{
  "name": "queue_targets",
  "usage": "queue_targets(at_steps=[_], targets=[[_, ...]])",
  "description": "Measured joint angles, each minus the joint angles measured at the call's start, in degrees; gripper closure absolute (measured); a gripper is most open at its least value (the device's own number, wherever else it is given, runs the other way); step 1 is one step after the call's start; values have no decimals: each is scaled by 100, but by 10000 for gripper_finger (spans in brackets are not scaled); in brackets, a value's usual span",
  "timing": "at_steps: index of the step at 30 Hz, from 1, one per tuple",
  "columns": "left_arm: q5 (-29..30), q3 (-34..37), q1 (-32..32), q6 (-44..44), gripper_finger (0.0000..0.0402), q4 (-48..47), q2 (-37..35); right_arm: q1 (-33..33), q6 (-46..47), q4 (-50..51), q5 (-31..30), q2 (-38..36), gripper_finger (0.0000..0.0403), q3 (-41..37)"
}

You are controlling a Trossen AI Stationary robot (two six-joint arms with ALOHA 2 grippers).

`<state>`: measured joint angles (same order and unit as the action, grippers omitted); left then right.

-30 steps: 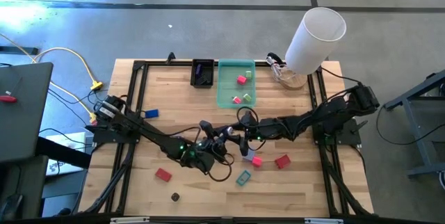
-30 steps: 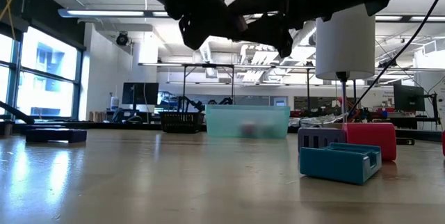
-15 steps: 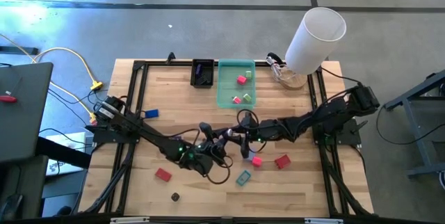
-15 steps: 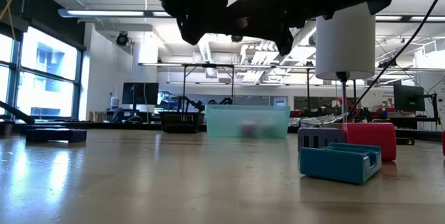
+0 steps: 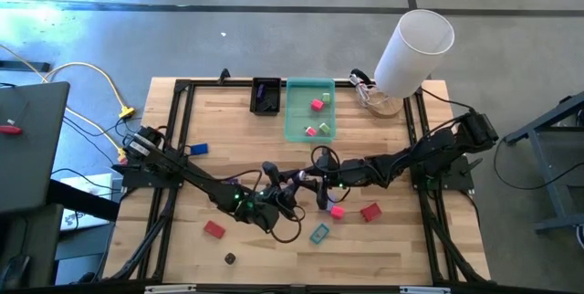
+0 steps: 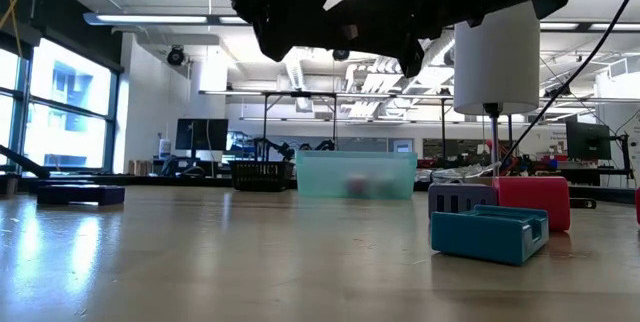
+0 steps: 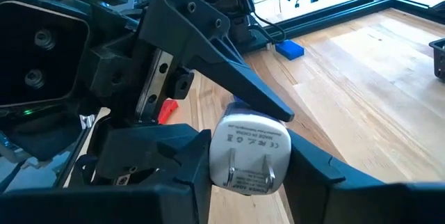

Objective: Pick & Place Office items
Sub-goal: Put the purple charger adapter into the green bin

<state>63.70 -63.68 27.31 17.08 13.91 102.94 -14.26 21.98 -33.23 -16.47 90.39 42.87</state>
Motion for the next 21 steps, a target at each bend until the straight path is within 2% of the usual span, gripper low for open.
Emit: queue_targets(at_steps=[7, 13, 21], targets=[[-85, 0, 20, -34, 235, -15, 0, -2, -83, 20, 28, 0, 280, 0], [-95, 0, 61, 263, 230, -13, 0, -4, -129, 17, 88, 0, 280, 0], [-350, 2, 61, 132, 167, -10, 2, -2, -117, 86, 149, -7, 280, 2]])
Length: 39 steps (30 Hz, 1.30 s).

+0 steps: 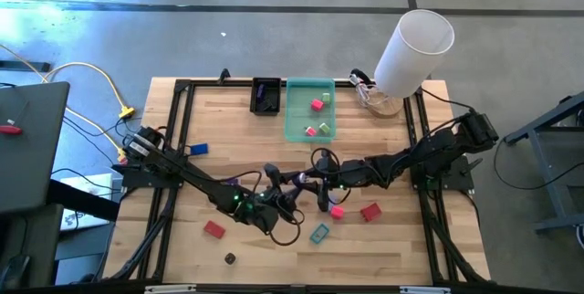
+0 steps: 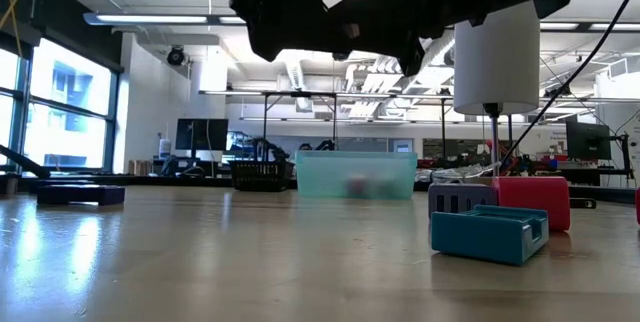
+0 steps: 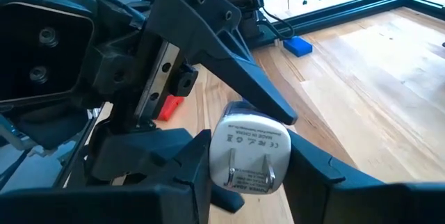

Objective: Pick & Place Office items
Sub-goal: Put the purple charger adapter into the green bin

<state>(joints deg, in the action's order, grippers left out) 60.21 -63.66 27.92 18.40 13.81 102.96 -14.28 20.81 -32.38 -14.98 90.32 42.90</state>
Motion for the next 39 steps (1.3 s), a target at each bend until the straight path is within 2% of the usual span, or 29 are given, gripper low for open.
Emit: queue_targets(at_steps=[3, 7, 10, 13, 17, 22, 27, 29, 31, 36, 39], targets=[[-15, 2, 0, 2, 142, 6, 2, 1, 13, 35, -49, 0, 280, 6], [198, 2, 64, -83, 122, 15, 4, -21, -97, 190, -410, 0, 281, 6], [281, 2, 141, -622, 119, 18, 4, -39, -158, 378, -745, -10, 281, 6], [72, 2, 211, -992, 119, 16, 4, -48, -163, 734, -1063, -71, 281, 6], [-806, 2, 243, -1266, 119, -176, -15, -46, -157, 1376, -1552, -263, 281, 6], [-2332, 2, 8, -2121, 119, -1233, -274, -151, -110, 2125, -2071, -673, 281, 4], [-2517, 2, -371, -2610, 119, -1782, -484, -23, 24, 3204, -2149, -1203, 281, 323], [-2583, 2, -496, -2890, 119, -1967, -556, 177, 118, 3865, -2132, -1321, 281, 634], [-2941, 2, -621, -3205, 119, -2084, -591, 342, 115, 4496, -2118, -1359, 281, 1071], [-4518, 2, -949, -3476, 119, -2396, -614, 851, -8, 6033, -1974, -1224, 281, 2365], [-5037, 2, -1129, -3506, 119, -2542, -614, 1336, -12, 6710, -1827, -1071, 281, 3022]])
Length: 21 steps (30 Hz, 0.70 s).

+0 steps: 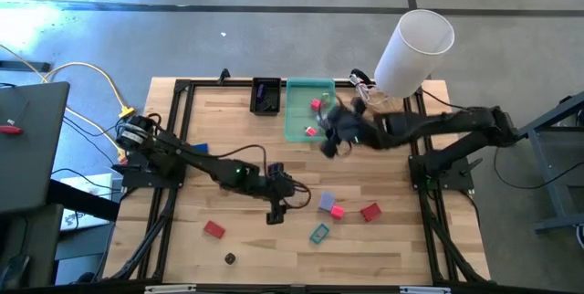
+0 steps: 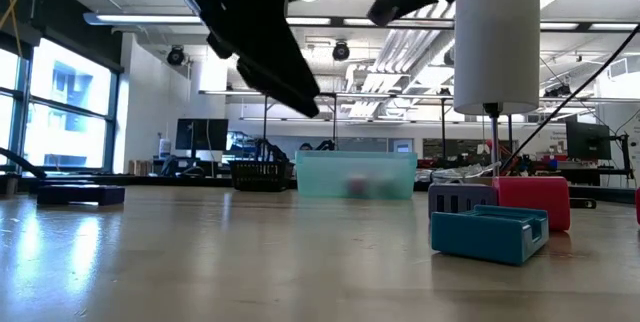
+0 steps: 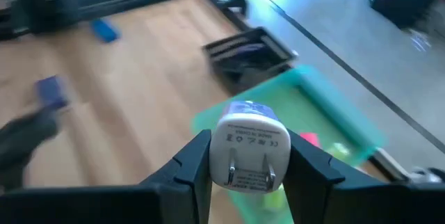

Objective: Pick & Place Office items
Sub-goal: Put the purple charger adapter into the green bin

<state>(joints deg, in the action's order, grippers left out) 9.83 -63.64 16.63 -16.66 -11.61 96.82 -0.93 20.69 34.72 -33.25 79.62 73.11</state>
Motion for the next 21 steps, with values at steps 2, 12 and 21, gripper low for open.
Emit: queue_targets(at_steps=[2, 12, 21], targets=[[-35, 0, -79, -80, 119, -61, 0, 369, 0, 164, 197, 124, 281, 274], [-38, 0, -169, -99, 119, -253, 0, 2078, -110, 284, 1659, 1238, 281, 423], [-40, 0, -84, -99, 119, -317, 0, 2542, -540, 16, 2298, 2479, 281, 423]])
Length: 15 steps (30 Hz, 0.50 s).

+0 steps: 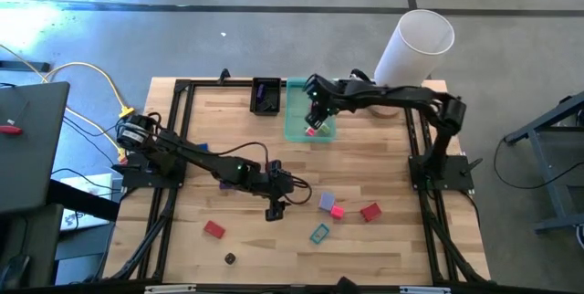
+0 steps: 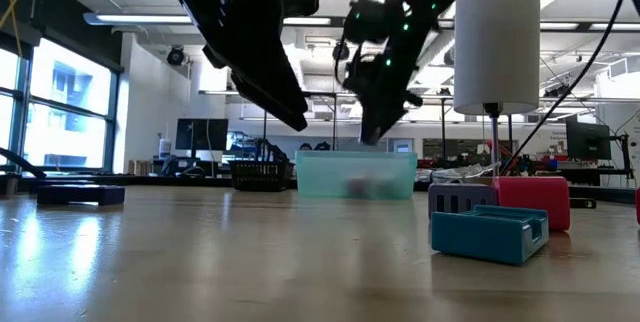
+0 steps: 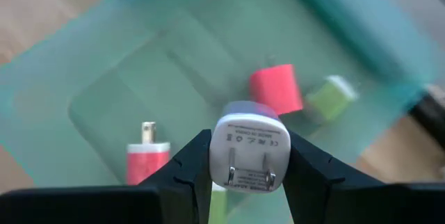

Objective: Pick & Place Office items
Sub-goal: Put the purple charger adapter into the green bin

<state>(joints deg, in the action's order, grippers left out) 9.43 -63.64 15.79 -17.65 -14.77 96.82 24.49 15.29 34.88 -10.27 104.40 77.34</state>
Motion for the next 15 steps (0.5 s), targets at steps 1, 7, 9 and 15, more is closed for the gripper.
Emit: queue_targets(at_steps=[1, 7, 9, 15], targets=[[0, 0, 13, 0, 119, -3, 0, 8, -12, -14, 87, 88, 281, 0], [2, 0, 66, -50, 119, 0, 0, 4, -15, -66, 298, 464, 281, 0], [-1, 0, 68, -26, 119, 14, 0, 4, -15, -142, 431, 546, 281, 0], [2, -2, 61, 0, 119, 60, 0, 115, 2, -252, 522, 649, 281, 0]])
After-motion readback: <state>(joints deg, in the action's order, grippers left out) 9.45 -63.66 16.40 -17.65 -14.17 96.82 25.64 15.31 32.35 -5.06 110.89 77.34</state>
